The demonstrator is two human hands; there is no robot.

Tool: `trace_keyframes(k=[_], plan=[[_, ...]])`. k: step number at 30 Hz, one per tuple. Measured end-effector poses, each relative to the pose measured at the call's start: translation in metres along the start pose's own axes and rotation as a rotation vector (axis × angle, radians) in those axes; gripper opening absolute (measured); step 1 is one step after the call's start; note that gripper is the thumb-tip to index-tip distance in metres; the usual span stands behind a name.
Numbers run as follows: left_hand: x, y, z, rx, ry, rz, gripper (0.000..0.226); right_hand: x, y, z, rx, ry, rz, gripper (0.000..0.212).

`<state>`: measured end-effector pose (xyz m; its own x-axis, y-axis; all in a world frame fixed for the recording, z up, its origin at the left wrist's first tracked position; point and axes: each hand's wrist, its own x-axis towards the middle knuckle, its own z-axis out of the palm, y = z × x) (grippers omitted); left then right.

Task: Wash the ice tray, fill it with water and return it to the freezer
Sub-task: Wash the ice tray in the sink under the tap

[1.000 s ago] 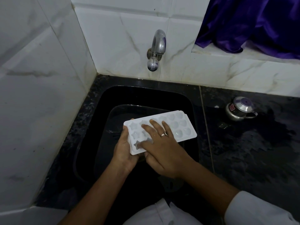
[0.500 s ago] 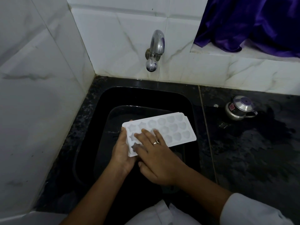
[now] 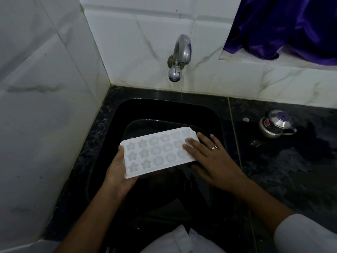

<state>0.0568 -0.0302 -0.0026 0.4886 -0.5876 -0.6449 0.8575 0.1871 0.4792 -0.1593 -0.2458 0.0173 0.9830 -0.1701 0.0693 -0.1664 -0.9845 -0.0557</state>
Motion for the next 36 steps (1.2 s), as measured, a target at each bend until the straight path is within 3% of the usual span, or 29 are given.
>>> trace_keyframes(k=[5,10,14,17,21,31,34,36], plan=[[0.001,0.018,0.01,0.011,0.03,-0.025,0.051,0.01,0.006,0.0,0.262,0.173,0.06,0.051],[0.001,0.028,0.011,0.162,0.043,-0.007,0.032,0.012,0.0,0.002,0.524,0.332,0.15,0.025],[0.007,0.029,0.016,0.211,0.051,0.014,0.037,0.023,-0.003,-0.004,0.646,0.417,0.263,0.012],[0.015,0.028,0.027,0.281,0.102,0.077,0.044,0.036,-0.007,-0.014,0.788,0.398,0.338,0.007],[0.02,0.032,0.04,0.474,0.068,0.124,0.075,0.055,-0.002,-0.017,0.887,0.375,0.547,0.007],[0.029,0.054,0.066,0.688,0.004,0.183,0.065,0.097,0.026,-0.036,0.91,0.143,0.872,0.018],[0.033,0.056,0.067,0.665,0.006,0.203,0.059,0.099,0.028,-0.037,0.966,0.141,0.838,0.016],[0.04,0.057,0.063,0.607,0.009,0.188,0.056,0.093,0.027,-0.036,0.989,0.198,0.674,0.014]])
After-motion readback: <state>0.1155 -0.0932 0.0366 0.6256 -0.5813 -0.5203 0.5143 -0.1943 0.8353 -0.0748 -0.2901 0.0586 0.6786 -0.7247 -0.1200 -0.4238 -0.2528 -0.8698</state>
